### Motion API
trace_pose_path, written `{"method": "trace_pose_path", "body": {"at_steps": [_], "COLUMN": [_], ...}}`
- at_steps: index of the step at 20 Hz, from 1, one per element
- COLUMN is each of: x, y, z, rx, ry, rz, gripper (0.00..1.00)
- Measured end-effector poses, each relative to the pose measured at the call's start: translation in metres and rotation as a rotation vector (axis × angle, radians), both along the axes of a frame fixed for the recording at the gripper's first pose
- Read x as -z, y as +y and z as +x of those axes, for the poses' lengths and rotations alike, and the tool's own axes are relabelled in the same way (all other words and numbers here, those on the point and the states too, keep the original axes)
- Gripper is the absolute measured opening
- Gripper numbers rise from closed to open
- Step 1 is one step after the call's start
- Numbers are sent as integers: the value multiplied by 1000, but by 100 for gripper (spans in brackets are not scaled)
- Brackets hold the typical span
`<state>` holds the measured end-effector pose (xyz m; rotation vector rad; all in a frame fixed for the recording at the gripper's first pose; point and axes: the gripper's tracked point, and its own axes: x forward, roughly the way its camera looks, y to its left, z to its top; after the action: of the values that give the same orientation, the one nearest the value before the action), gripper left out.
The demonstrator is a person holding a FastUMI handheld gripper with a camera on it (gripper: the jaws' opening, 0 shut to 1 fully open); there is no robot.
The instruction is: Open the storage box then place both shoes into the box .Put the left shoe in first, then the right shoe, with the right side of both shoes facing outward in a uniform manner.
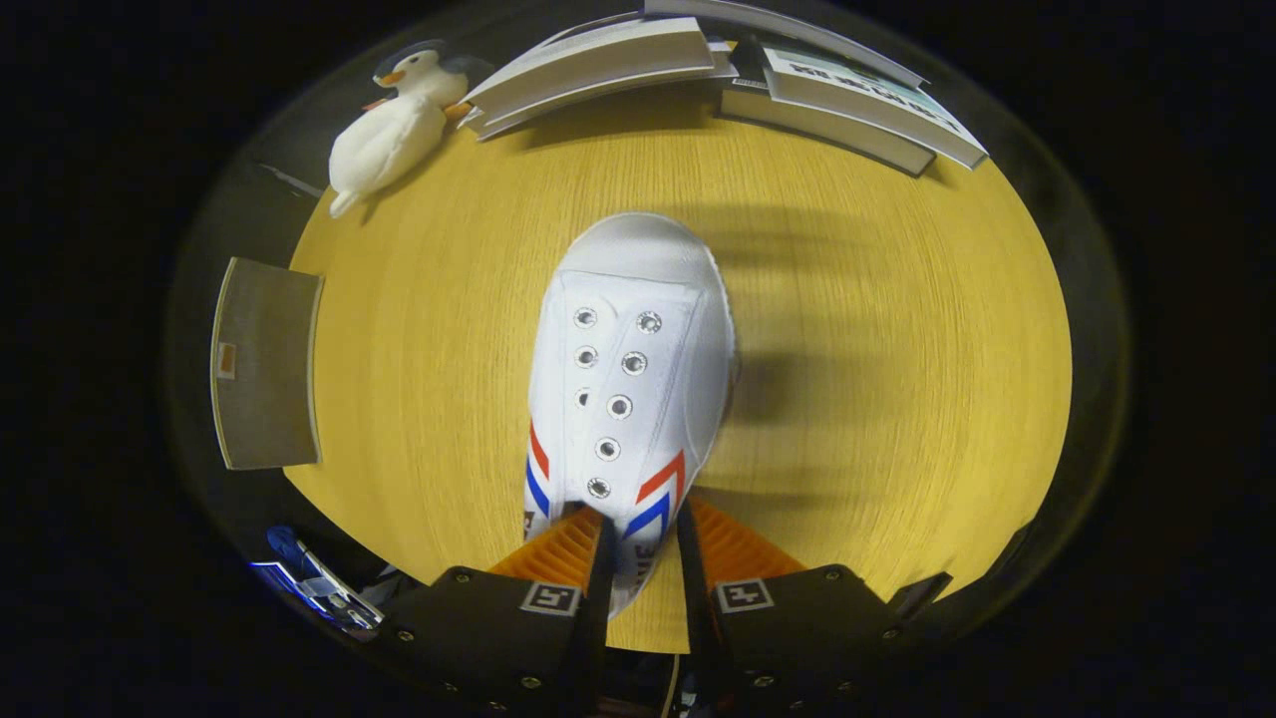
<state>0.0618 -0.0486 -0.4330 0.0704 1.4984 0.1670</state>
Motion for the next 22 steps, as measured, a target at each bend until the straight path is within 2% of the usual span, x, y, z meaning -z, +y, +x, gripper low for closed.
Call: {"method": "trace_pose_path", "body": {"at_steps": [1,2,3,4,9,16,22], "x": [-7,17,20,2,-15,-61,-108], "y": [-7,-11,-9,-13,-9,27,59], "z": [3,-3,-3,-3,0,0,11], "rx": [19,39,53,50,72,61,1], "ry": [-4,-4,1,-1,13,-12,-69], "rz": [-12,-44,-21,-20,35,124,156], "gripper": [34,16,2,2,2,2,2]}}
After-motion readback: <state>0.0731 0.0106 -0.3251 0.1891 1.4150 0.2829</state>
